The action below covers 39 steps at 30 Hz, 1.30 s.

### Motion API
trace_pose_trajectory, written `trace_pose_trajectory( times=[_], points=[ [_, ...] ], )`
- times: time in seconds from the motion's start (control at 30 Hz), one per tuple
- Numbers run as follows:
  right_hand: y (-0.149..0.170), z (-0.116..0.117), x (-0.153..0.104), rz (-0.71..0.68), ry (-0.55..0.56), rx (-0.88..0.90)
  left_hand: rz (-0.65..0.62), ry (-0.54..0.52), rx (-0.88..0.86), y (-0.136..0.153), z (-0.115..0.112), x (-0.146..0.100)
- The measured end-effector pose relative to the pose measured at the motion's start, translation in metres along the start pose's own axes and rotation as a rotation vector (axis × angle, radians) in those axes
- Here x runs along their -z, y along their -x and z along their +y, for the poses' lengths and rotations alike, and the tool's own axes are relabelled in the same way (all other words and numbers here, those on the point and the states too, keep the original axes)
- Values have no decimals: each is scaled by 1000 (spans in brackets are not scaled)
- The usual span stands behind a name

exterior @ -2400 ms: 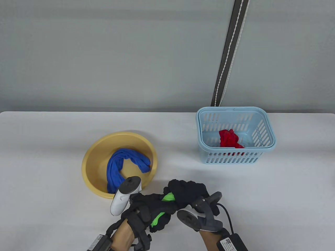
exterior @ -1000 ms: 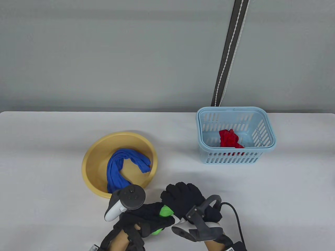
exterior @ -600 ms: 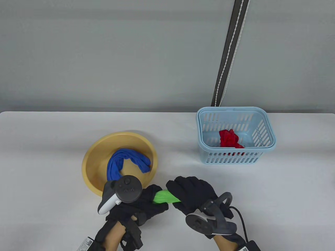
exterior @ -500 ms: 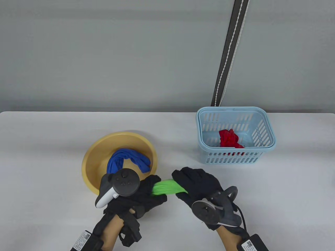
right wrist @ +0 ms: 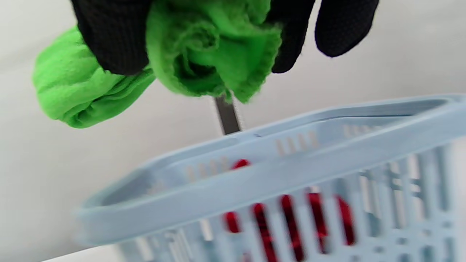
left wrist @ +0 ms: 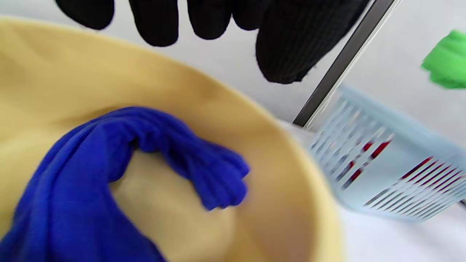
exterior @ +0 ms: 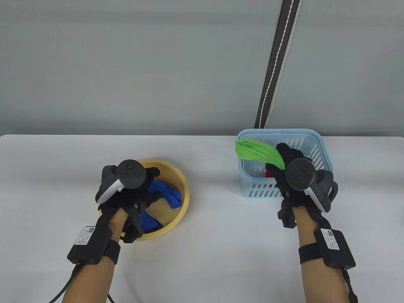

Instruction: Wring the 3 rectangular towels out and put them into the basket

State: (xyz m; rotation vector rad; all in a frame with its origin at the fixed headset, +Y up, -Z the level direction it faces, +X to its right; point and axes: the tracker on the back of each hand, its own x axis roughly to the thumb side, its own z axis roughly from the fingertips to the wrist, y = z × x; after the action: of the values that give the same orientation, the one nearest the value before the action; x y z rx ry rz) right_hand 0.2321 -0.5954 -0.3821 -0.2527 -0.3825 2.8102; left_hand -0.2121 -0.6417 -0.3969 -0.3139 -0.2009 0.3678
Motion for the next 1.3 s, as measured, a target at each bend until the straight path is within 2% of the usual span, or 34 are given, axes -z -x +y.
trace_pose_trajectory(
  times=[0.07, 0.13, 0.2, 0.37, 0.53, 0.73, 1.0, 1.17, 1.3],
  points=[
    [11, 6, 8, 60, -28, -68, 25, 79, 54, 2, -12, 16],
    [18, 11, 12, 61, -68, -90, 61, 193, 128, 0, -27, 33],
    [19, 12, 12, 42, -57, -89, 71, 247, 191, -3, -37, 45],
    [7, 9, -2, -78, -76, -81, 87, 309, 337, -12, -61, 74],
    [-19, 1, -28, -202, -87, -33, 120, 346, 428, -14, -70, 90],
    [-53, 7, -65, -329, -100, 0, 146, 370, 434, -6, -80, 97],
    [-86, 51, -124, -474, -143, 65, 181, 318, 525, 2, -91, 100],
    [-96, 80, -142, -519, -142, 43, 221, 270, 532, 6, -90, 98],
    [-95, 88, -146, -541, -149, 5, 241, 240, 565, 9, -87, 94]
  ],
)
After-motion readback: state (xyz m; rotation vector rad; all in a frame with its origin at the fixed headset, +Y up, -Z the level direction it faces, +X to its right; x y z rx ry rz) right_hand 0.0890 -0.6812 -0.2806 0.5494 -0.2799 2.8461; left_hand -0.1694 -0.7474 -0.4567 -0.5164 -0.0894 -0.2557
